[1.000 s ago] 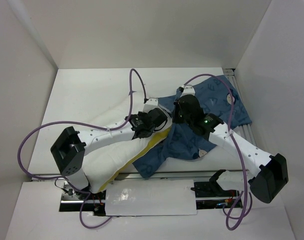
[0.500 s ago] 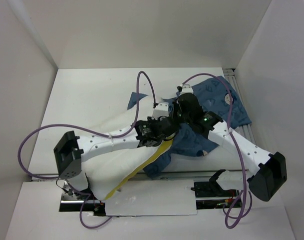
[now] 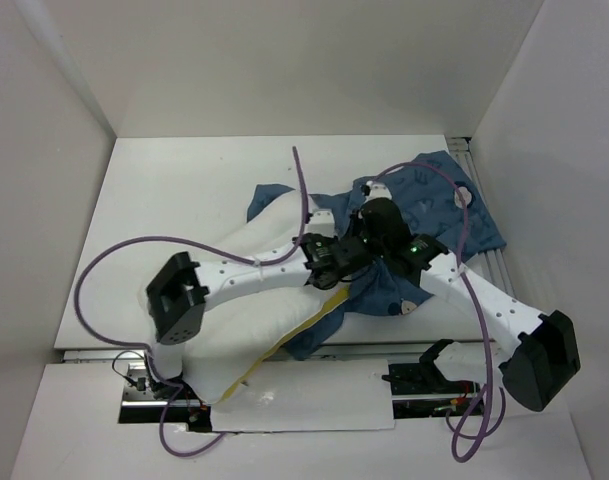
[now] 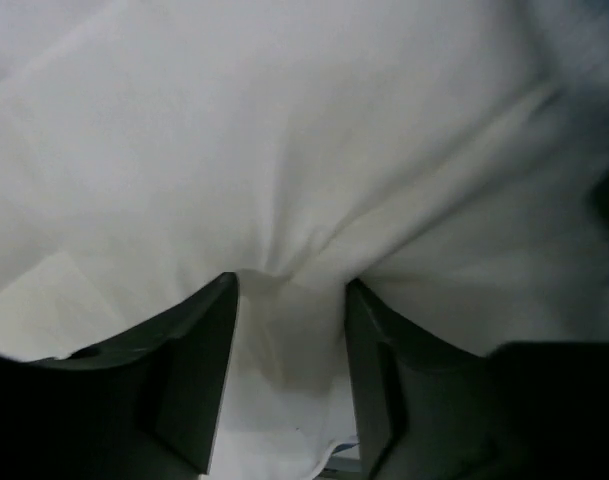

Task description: Put the pillow into the pillowcase

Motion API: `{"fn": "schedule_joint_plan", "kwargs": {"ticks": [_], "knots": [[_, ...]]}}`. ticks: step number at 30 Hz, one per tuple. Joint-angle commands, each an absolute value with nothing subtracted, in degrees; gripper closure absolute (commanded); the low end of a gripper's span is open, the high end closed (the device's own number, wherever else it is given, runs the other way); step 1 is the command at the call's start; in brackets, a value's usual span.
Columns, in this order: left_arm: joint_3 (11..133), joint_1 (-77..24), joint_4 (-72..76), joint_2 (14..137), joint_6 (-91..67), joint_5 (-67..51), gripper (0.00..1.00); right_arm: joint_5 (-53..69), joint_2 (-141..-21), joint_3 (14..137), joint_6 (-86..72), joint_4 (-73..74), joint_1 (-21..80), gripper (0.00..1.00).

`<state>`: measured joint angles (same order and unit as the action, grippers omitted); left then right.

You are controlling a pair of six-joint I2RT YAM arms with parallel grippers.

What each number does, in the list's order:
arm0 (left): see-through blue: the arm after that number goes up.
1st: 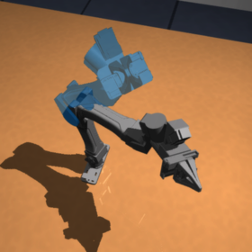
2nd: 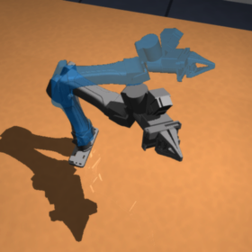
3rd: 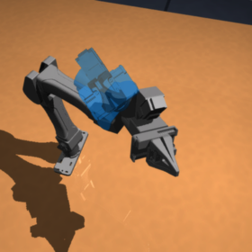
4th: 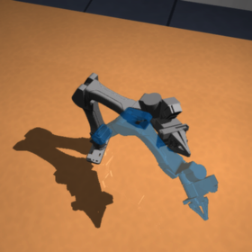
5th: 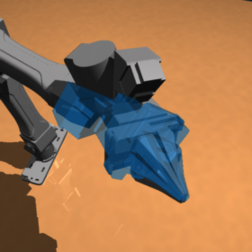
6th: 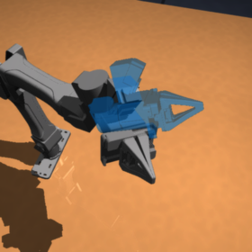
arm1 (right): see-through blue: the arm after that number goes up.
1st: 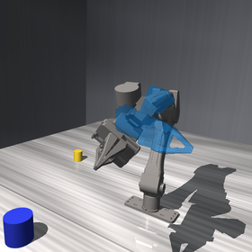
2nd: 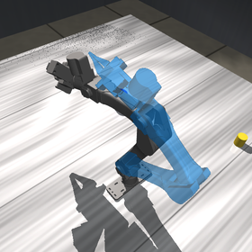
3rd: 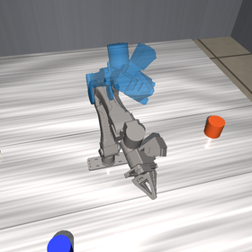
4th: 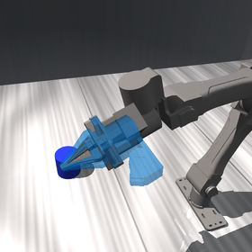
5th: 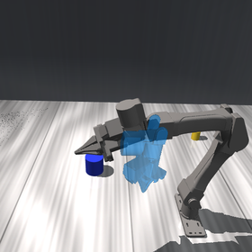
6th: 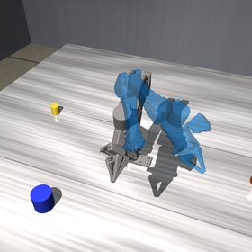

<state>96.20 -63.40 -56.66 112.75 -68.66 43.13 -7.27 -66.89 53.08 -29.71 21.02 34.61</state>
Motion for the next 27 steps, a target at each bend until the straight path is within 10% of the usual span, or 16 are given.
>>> {"fn": "schedule_joint_plan", "kwargs": {"ticks": [1, 8, 27], "knots": [[89.5, -61.5, -51.1, 99.7, -68.5, 43.9, 0.34, -2.3, -67.0, 51.1, -30.8, 20.5, 37.3, 1.0], [73.9, -53.9, -43.4, 79.6, -64.2, 39.0, 0.0, -1.5, -65.0, 48.5, -29.4, 15.9, 36.7, 1.0], [89.7, -31.2, -21.8, 113.8, -24.5, 4.8, 0.0, -5.5, -65.5, 48.6, -27.7, 12.5, 36.7, 1.0]]}}
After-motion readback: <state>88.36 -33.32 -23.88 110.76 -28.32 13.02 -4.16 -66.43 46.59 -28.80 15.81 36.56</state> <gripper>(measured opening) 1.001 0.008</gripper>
